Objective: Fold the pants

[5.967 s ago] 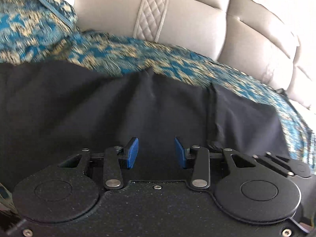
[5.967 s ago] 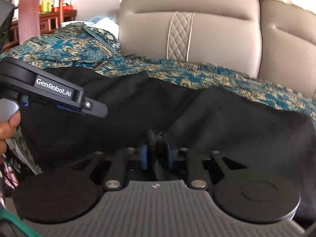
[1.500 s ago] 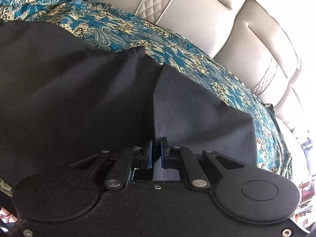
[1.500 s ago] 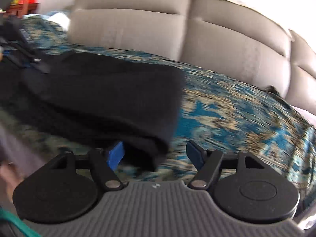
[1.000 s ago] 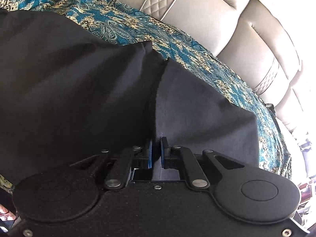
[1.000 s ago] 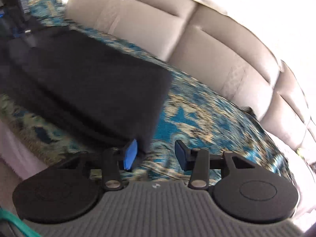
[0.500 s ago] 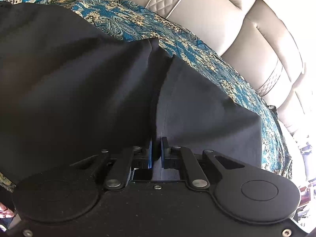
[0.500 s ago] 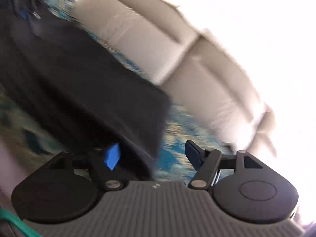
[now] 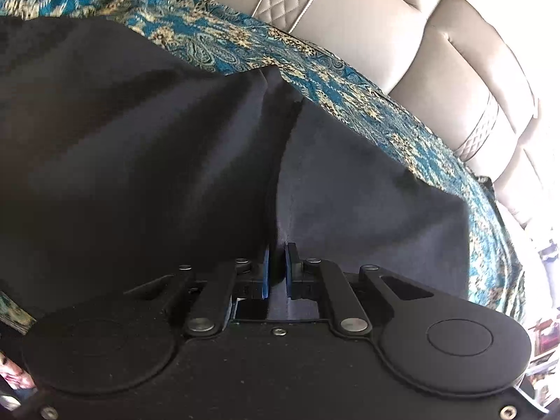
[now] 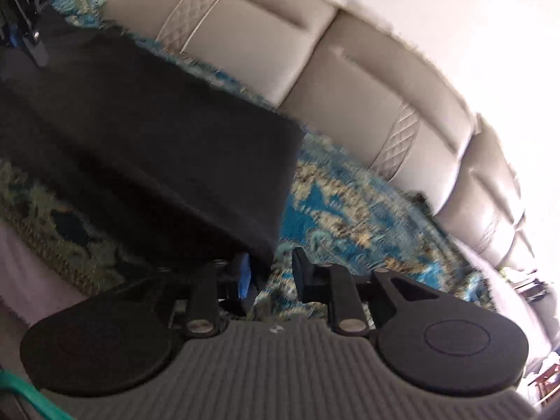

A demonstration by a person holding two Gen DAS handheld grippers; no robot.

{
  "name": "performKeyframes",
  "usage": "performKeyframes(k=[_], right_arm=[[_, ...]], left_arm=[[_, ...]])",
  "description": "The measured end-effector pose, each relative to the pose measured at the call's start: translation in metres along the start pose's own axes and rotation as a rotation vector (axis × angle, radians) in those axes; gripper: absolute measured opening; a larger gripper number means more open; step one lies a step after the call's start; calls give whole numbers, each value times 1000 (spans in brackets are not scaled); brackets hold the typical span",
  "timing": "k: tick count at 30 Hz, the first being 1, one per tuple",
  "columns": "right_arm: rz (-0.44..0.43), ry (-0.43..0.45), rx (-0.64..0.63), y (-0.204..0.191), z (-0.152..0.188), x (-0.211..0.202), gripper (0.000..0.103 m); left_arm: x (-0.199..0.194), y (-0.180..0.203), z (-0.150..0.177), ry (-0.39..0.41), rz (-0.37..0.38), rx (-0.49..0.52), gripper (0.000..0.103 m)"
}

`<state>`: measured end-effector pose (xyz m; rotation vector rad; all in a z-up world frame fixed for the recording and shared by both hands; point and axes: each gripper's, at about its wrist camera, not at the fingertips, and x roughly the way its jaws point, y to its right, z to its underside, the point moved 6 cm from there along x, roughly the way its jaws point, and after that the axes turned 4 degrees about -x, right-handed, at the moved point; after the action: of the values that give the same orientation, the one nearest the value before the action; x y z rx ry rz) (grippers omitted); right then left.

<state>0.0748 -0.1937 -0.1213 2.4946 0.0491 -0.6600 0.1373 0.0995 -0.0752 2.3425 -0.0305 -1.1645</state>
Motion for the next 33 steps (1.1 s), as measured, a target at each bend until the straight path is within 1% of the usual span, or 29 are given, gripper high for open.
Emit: performKeyframes(k=[2,3,5,6,8,11,13,15,17,18,21,22,25,27,28,29,30,31,32,33], right_arm=[[-61,2,17,3,-1,-4,66],[-109,-5,36,6,-2,-6,70],[-196,-9,82,12,-6,-8,82],[-249,-14,122,18,-7,-9,84],[-327,-16,198,28,-11,-16,86],[-393,-2,294,39,-17,-19,89],[-412,19,372,51,-23,-14,90],[-414,23,452,59,-25,-3,90],[-386,2,522,67,-27,19,90],[-379,-15,557,69,-28,32,90],[-371,-62,643,71,-31,67,82],[-371,-65,664,71,-33,76,79],[-377,-37,699,75,-46,100,74],[-379,-29,703,79,-60,121,67],[-389,-33,712,80,-66,131,55],[-405,-42,727,81,-71,140,49],[-433,-48,745,82,-76,150,49],[-456,-48,754,82,-81,156,44],[-471,-53,756,82,-86,161,33],[-490,-67,750,79,-92,165,28]], left_arm=[[0,-2,1,2,-15,13,8],[0,-3,2,2,-15,10,8],[0,-5,1,3,-6,2,8],[0,-5,1,5,-4,0,8],[-3,-6,-1,21,-12,5,8],[-13,-5,-4,75,-37,45,8],[-16,-6,-5,88,-54,70,8],[-14,-11,-2,73,-64,65,8],[-11,-16,2,58,-67,53,8],[-10,-17,3,62,-62,51,8],[-10,-18,3,67,-59,49,9],[-9,-18,2,66,-58,49,9],[-10,-17,4,71,-56,68,9],[-10,-17,5,75,-56,82,9],[-11,-18,5,77,-54,85,10],[-11,-18,6,79,-51,82,10],[-11,-18,6,81,-49,79,10],[-11,-19,6,82,-47,78,10],[-11,-19,6,85,-45,76,10],[-11,-19,7,87,-43,75,10]])
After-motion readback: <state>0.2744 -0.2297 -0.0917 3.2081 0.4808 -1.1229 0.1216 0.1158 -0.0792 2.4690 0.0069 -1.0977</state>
